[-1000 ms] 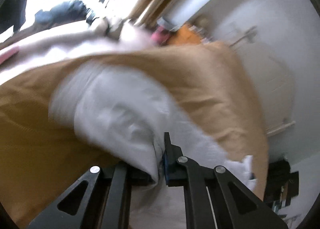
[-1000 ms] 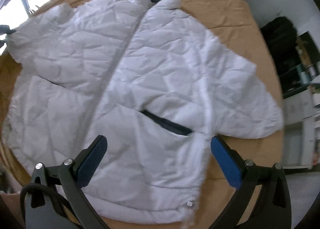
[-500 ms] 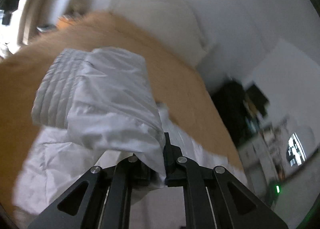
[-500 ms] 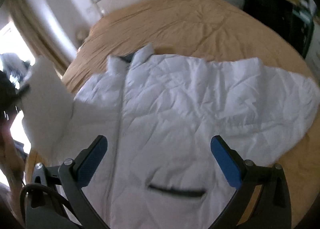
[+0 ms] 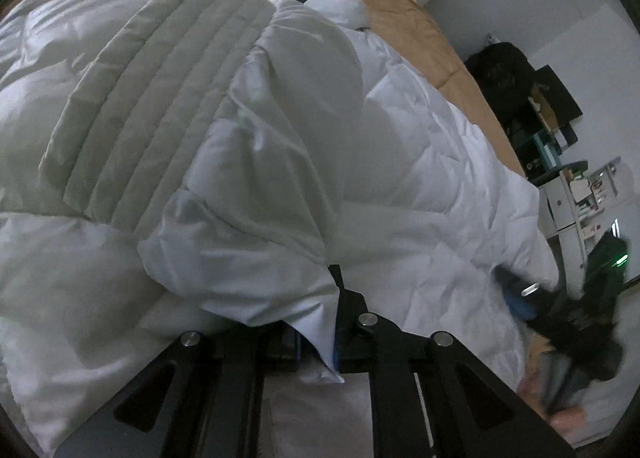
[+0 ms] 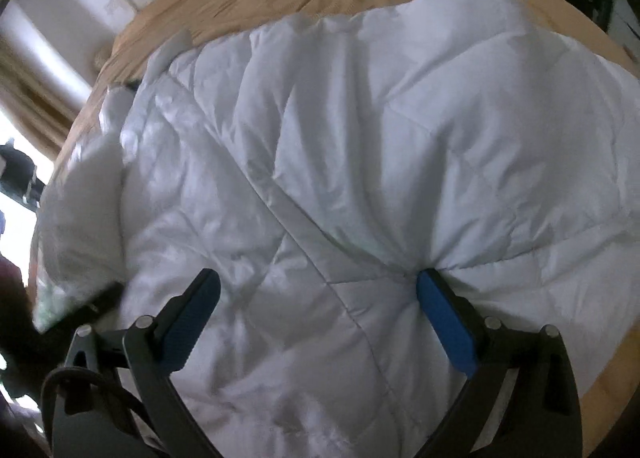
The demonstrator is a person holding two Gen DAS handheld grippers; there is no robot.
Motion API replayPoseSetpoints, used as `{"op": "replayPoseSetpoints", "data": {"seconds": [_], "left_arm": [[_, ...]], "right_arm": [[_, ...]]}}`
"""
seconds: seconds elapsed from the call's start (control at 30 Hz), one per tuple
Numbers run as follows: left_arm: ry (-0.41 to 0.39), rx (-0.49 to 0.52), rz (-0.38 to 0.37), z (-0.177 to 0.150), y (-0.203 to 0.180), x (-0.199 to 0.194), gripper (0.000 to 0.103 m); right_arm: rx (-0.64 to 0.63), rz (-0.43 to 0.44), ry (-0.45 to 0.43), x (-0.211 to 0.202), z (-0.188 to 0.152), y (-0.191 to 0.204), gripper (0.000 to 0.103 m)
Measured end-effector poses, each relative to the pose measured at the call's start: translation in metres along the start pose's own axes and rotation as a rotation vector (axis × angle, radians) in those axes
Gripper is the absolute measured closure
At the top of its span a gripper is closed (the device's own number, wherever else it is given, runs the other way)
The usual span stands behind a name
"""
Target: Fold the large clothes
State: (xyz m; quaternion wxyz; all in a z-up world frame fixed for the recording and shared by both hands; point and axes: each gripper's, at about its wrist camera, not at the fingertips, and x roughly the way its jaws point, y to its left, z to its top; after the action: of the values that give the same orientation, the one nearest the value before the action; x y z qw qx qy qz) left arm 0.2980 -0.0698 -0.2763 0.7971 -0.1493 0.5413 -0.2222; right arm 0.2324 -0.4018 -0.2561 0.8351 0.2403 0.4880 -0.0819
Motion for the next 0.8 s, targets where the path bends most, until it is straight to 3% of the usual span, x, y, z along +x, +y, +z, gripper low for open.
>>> {"op": "replayPoseSetpoints", "data": {"seconds": [0.1, 0.23, 0.37, 0.43, 0.53, 0.6, 0.63, 0.73, 0.8], "left_arm": [[-0.019, 0.032, 0.013, -0.011, -0.003, 0.0, 0.093], [-0.022, 0.01, -0.035, -0.026, -0.002, 0.008, 0.092], [-0.013, -0.026, -0.095, -0.021, 0.013, 0.005, 0.092], [-0.006, -0.041, -0.125, -0.023, 0.027, -0.002, 0.092], [0.045, -0.081, -0.183, -0.032, 0.042, -0.015, 0.091], [0.059, -0.087, -0.205, -0.035, 0.056, -0.036, 0.09], [0.064, -0.089, -0.209, -0.038, 0.058, -0.048, 0.086], [0.026, -0.029, -0.176, -0.044, 0.072, -0.093, 0.078], [-0.069, -0.006, -0.105, -0.04, 0.094, -0.135, 0.06]], "right_arm": [[0.038, 0.164, -0.016, -0.015, 0.015, 0.025, 0.004], [-0.126, 0.224, 0.028, -0.021, 0.046, 0.108, 0.004], [-0.412, 0.148, 0.195, 0.01, 0.072, 0.229, 0.004], [-0.52, 0.081, 0.245, 0.028, 0.072, 0.273, 0.004], [-0.616, -0.009, 0.333, 0.066, 0.066, 0.309, 0.005], [-0.646, -0.109, 0.384, 0.092, 0.052, 0.31, 0.032], [-0.631, -0.132, 0.413, 0.103, 0.05, 0.306, 0.053], [-0.547, -0.079, 0.395, 0.1, 0.057, 0.282, 0.063], [-0.488, -0.044, 0.375, 0.087, 0.066, 0.259, 0.064]]}}
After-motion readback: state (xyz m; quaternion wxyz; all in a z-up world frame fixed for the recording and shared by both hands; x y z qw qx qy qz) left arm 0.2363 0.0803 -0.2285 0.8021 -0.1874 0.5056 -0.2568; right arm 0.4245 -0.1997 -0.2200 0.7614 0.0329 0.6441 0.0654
